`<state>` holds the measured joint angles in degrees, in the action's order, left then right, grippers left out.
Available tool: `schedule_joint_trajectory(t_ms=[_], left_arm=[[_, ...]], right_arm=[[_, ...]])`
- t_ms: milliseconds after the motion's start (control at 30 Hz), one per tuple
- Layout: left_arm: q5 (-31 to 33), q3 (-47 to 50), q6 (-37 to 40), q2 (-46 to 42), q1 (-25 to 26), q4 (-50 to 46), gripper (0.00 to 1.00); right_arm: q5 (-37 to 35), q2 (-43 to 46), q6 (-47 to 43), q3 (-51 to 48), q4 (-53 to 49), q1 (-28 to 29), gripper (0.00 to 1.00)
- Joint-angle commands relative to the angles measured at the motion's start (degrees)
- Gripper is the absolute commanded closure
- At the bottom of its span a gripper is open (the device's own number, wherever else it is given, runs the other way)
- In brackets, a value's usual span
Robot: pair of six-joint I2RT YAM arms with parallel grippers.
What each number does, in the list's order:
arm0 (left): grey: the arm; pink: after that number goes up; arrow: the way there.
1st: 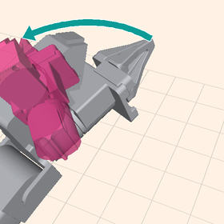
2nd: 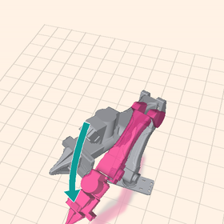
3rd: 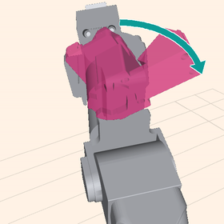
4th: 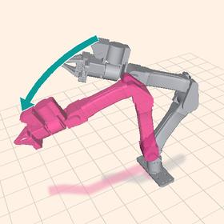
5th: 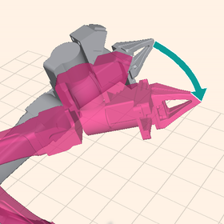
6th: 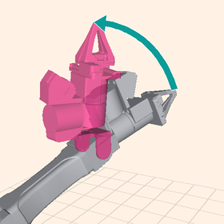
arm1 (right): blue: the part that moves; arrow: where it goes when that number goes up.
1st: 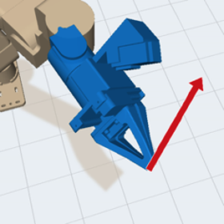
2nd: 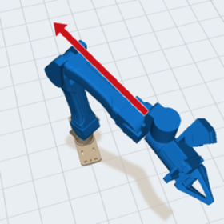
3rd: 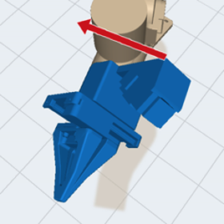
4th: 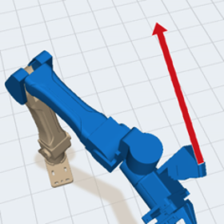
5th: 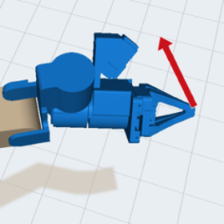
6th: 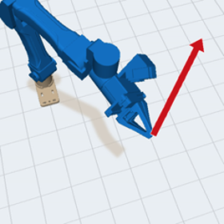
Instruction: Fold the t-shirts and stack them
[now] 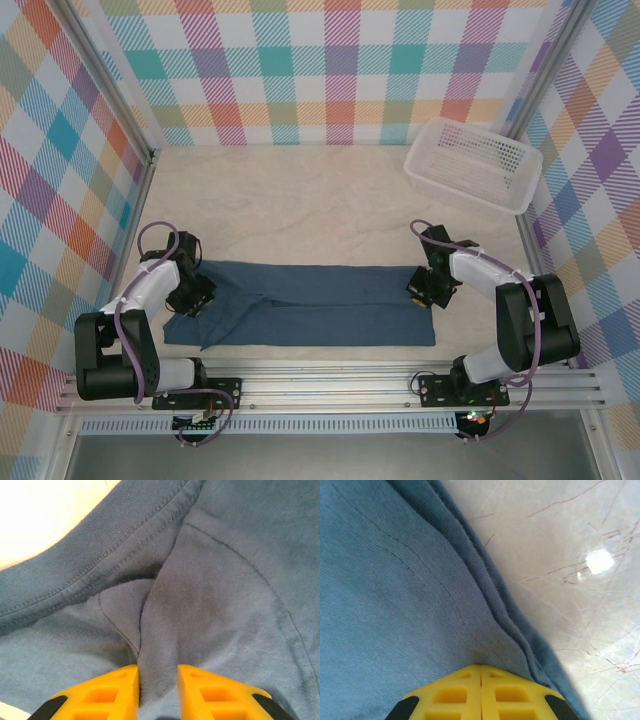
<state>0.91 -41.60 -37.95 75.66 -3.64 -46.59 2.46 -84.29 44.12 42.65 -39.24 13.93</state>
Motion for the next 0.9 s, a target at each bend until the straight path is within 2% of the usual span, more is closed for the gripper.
schedule_joint_trajectory(t_ms=[0,467,533,667,867], left_arm=[[0.09,-1.57,-1.13,-0.06,1.05,-2.34,0.74],[0.25,-3.39,-2.12,1.22,2.94,-2.28,0.75],[0.89,-3.39,-1.89,1.73,2.96,-2.37,0.79],[2.05,-2.87,-0.8,2.54,3.06,-2.4,0.94],[4.73,-3.45,0.56,3.52,3.05,-3.84,0.98]], right_arm=[[-0.09,-1.12,-0.79,0.85,-0.33,-0.13,0.93],[-0.09,-1.4,-0.61,0.68,-0.15,-0.13,0.94],[-0.09,-1.31,-0.61,0.68,-0.13,-0.14,0.94],[-0.14,-1.23,-0.68,0.85,-0.29,-0.13,0.94],[-0.17,-1.22,-0.69,0.94,-0.39,-0.2,0.94]])
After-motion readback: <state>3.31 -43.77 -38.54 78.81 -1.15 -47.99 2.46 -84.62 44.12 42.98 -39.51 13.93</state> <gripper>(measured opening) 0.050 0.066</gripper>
